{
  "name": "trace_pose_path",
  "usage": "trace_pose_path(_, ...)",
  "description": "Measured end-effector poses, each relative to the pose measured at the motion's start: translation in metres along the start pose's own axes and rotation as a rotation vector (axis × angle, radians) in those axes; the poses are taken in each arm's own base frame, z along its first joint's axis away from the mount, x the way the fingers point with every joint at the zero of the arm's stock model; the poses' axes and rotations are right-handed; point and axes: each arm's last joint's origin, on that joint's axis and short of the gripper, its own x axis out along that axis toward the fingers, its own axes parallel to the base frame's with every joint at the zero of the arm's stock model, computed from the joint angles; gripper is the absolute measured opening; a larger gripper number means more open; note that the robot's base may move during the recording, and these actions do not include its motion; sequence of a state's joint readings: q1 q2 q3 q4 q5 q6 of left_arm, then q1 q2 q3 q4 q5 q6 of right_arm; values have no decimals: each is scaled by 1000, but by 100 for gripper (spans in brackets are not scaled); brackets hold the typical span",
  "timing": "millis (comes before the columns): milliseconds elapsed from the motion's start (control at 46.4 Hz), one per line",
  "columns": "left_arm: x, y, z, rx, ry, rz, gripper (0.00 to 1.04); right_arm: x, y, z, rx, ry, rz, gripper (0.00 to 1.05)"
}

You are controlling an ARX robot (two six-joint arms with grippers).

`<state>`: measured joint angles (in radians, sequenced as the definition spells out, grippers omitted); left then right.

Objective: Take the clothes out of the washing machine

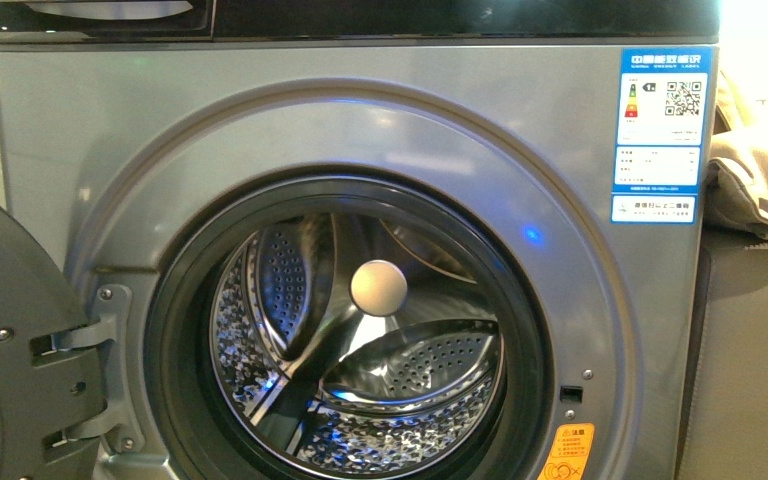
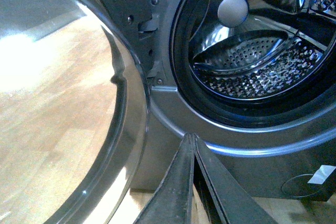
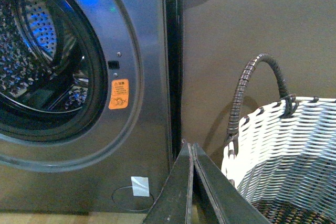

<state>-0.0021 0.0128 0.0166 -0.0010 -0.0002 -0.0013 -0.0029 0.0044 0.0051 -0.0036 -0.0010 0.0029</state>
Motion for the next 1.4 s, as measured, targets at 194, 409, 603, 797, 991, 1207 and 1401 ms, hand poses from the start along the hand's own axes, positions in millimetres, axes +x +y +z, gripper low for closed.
trace_pose_path(194,0,0,-2,0,-1,2,4,0,0,0,0,0,0,2)
trace_pose_path(409,0,0,-2,0,-1,2,4,0,0,0,0,0,0,2)
trace_pose_path(603,0,0,-2,0,-1,2,4,0,0,0,0,0,0,2)
trace_pose_path(797,0,0,-2,0,-1,2,4,0,0,0,0,0,0,2)
trace_pose_path(991,0,0,-2,0,-1,2,8,0,0,0,0,0,0,2)
trace_pose_path(1207,0,0,-2,0,-1,2,42,0,0,0,-1,0,0,31)
trace_pose_path(1401,0,0,-2,0,-1,2,72,0,0,0,-1,0,0,60)
